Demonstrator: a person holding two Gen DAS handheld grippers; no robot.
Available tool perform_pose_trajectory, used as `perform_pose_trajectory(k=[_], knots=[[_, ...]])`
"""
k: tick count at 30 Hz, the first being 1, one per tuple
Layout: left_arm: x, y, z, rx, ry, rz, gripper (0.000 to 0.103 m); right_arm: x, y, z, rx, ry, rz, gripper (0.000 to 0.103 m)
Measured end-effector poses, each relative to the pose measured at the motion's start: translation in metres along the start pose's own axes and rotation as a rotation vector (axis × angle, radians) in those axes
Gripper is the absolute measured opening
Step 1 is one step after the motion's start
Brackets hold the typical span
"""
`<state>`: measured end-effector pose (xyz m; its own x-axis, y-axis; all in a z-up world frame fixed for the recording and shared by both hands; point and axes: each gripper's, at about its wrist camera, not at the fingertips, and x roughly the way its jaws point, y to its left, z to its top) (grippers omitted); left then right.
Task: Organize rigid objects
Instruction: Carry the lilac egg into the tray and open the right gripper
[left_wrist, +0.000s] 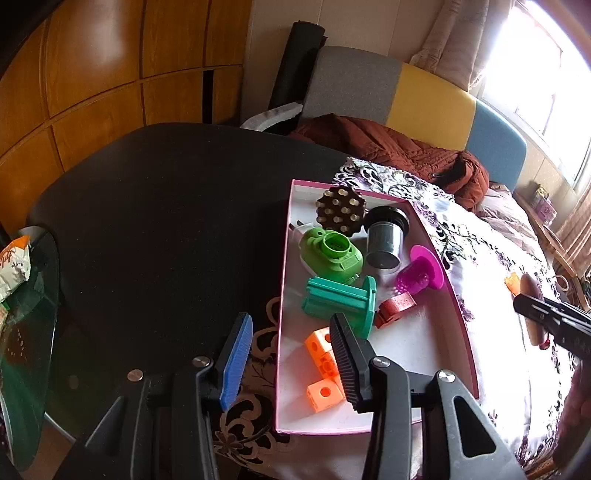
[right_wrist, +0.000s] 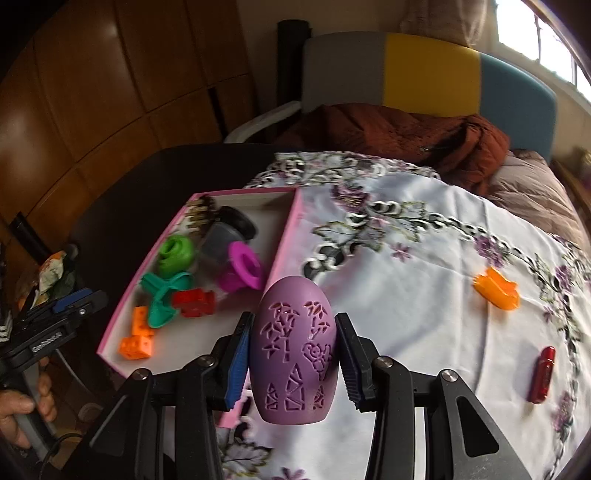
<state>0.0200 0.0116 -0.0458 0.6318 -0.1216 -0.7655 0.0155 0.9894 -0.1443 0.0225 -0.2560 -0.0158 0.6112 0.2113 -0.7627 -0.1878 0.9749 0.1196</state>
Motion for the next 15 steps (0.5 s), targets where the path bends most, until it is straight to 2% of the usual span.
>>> perform_pose_trajectory(k=[6,11,14,15], knots=[[0.0,0.007,0.0,-0.013,0.0,0.007,0.044,0.028,0.07,-0.005,-0.119,0.055,0.098,0.044],[0.0,0.01,-0.001,-0.016,0.002,0.016,0.044,0.072,0.091,-0.019,-0.165,0.17,0.084,0.044],[0.001,0.01,-0.002,-0.015,0.008,0.018,0.044,0.089,0.096,-0.031,-0.19,0.204,0.032,0.044],[0.001,0.01,-0.003,-0.014,0.008,0.019,0.044,0.088,0.097,-0.033,-0.198,0.188,0.027,0.044]])
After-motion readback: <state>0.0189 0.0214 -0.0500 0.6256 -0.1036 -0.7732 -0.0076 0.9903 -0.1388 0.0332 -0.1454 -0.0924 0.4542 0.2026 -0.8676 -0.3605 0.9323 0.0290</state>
